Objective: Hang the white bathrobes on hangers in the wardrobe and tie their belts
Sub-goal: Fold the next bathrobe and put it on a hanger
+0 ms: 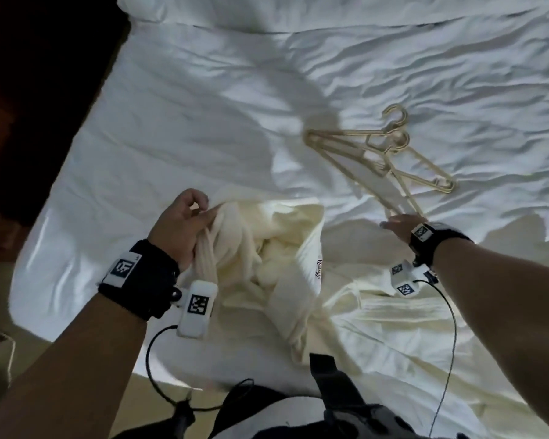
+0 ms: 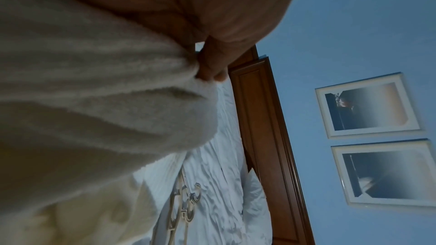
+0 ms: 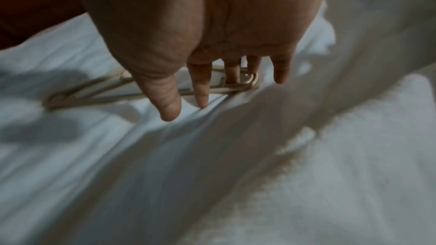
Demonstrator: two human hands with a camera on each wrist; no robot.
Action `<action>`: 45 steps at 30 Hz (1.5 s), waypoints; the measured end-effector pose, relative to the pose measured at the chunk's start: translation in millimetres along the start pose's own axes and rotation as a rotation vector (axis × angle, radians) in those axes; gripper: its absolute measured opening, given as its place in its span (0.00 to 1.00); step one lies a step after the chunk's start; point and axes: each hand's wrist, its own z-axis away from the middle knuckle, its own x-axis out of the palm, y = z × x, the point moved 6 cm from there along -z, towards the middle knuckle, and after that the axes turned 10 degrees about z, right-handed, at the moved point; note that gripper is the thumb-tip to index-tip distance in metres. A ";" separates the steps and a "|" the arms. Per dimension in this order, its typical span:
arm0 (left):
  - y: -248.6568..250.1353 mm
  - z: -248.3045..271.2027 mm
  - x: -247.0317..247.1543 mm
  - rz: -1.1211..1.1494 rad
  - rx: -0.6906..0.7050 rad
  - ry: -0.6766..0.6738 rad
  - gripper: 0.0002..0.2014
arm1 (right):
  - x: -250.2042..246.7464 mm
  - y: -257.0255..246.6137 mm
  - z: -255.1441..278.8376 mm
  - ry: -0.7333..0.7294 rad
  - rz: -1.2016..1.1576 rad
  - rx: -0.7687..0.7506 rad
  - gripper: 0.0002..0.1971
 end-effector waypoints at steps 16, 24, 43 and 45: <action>8.8 21.1 43.3 -0.095 0.112 -0.234 0.16 | -55.6 -78.9 107.5 0.556 -0.331 -0.440 0.10; -15.3 48.0 -3.2 -1.028 0.222 -0.099 0.08 | -75.8 -77.8 261.3 1.014 -0.200 -0.685 0.19; -98.8 183.4 -169.2 -1.398 0.084 -0.047 0.13 | 91.0 -33.3 399.9 0.954 -0.223 -0.663 0.27; -90.0 188.2 -172.2 -1.330 0.166 0.018 0.11 | 105.8 -30.0 400.1 0.913 -0.232 -0.620 0.32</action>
